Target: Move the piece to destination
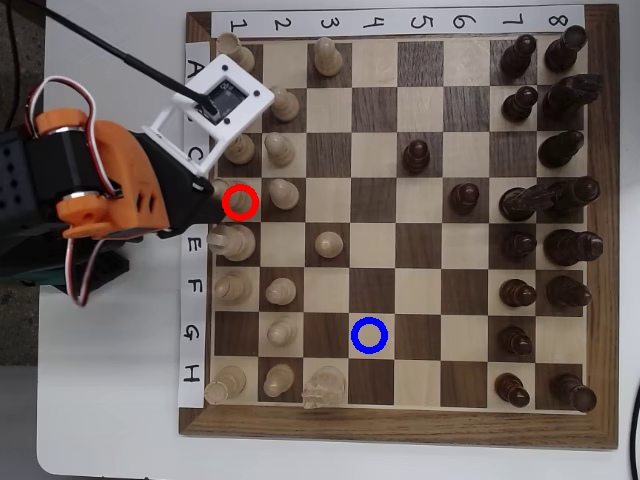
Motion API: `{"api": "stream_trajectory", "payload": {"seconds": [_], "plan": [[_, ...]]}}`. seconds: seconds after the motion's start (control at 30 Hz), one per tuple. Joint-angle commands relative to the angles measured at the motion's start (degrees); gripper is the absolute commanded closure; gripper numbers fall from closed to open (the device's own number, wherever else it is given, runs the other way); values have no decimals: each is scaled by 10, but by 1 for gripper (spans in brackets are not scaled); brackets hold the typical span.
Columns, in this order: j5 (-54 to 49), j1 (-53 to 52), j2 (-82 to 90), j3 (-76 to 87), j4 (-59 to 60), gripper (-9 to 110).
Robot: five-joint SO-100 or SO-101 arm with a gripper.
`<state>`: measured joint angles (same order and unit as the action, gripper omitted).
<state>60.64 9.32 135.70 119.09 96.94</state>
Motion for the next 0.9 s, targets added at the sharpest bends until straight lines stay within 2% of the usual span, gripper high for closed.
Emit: {"api": "stream_trajectory", "payload": {"seconds": [0.0, 0.87], "plan": [[-6, 6, 1, 4, -2, 85], [-39, 18, -9, 25, -40, 84]]}}
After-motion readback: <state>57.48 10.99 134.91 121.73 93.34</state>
